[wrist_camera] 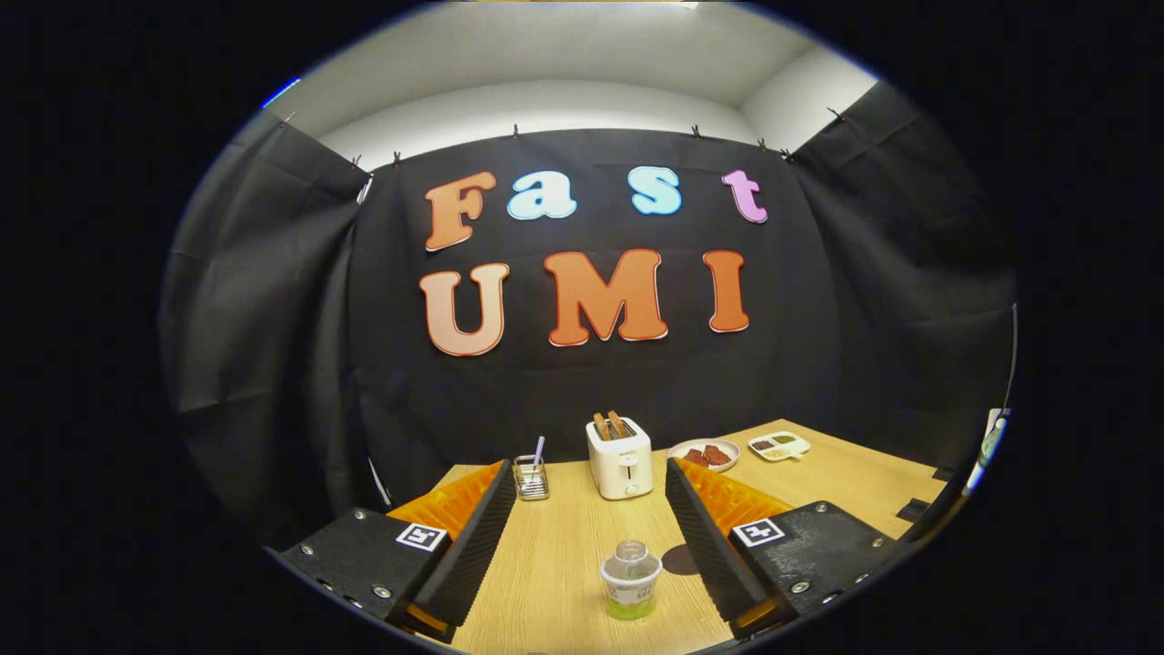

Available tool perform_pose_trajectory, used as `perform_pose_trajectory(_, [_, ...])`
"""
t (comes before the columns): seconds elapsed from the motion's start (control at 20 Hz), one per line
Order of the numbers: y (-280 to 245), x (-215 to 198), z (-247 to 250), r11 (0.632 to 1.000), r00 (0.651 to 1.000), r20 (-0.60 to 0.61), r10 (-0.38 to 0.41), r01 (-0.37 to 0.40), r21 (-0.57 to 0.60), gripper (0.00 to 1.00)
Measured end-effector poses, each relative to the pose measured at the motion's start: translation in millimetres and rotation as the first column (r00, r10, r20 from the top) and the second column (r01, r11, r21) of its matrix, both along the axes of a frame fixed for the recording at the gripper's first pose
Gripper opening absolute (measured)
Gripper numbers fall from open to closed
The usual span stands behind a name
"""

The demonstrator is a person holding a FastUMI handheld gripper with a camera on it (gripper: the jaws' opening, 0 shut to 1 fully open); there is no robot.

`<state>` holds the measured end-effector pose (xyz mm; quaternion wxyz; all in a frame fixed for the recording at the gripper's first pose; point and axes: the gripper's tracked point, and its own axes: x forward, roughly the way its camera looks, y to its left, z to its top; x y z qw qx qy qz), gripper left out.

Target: Take the bottle from table, then pour the juice into the cup, finally place the bottle on the coaster

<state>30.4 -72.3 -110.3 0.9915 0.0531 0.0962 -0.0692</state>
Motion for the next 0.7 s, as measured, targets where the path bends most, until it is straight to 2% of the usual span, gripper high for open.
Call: perform_pose_trajectory(0.7, [-24,12,-123,0.998,0.977,-0.210,-0.028,0.016,-0.055,0.99])
